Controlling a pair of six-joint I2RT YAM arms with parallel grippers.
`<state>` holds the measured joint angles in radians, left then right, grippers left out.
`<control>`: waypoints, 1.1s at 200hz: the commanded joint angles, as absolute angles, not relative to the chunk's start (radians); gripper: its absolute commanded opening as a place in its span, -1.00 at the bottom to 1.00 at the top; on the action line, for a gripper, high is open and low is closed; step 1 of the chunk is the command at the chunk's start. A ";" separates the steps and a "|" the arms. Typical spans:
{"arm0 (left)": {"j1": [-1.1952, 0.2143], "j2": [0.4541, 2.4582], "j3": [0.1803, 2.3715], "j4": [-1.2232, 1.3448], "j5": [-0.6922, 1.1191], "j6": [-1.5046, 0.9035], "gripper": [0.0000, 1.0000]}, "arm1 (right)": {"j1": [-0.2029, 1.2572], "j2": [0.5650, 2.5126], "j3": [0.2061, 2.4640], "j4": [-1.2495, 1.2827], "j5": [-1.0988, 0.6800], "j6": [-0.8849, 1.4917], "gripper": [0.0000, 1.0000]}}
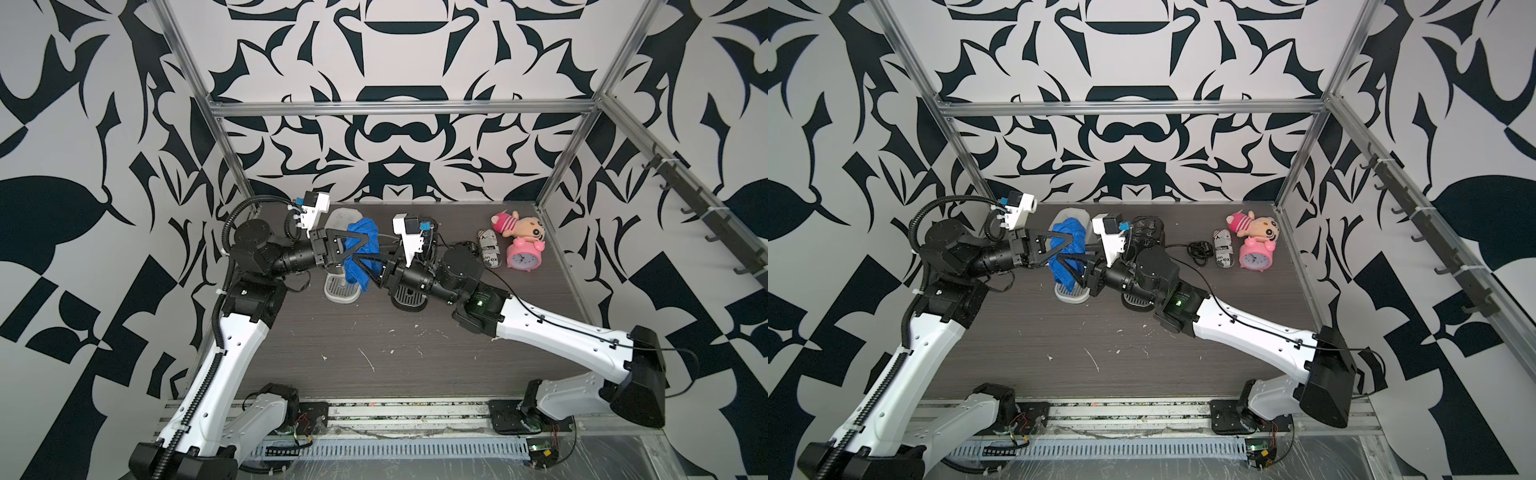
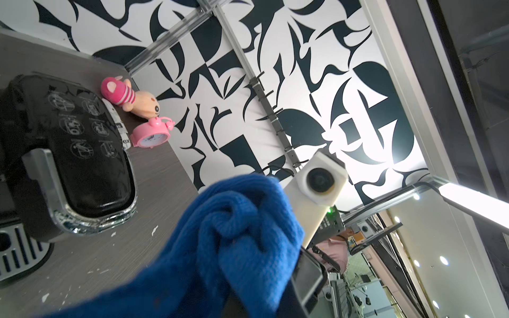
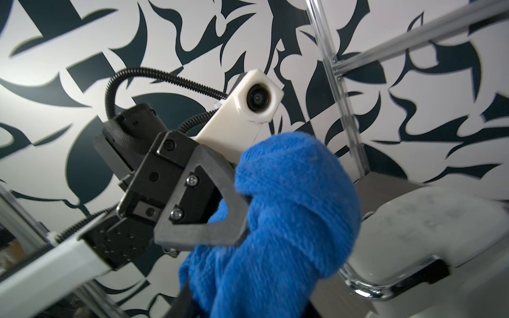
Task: Wipe the surface of a coffee machine
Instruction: Adjust the cleaning item.
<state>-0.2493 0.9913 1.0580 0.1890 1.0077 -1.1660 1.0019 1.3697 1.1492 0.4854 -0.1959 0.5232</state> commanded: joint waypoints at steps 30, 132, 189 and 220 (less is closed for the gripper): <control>-0.260 0.946 1.100 0.191 0.935 -1.162 -0.91 | 0.991 1.365 1.151 0.606 -0.106 0.537 -1.00; -0.031 1.081 1.260 -0.393 0.323 -0.581 0.58 | 0.968 1.566 1.466 -0.140 0.253 0.601 -1.00; 0.096 1.339 1.094 -0.083 0.549 -0.662 0.50 | 0.962 1.771 1.570 -0.179 0.233 0.650 -1.00; 0.096 1.401 1.059 0.011 0.629 -0.726 0.49 | 0.962 1.817 1.530 -0.164 0.216 0.698 -1.00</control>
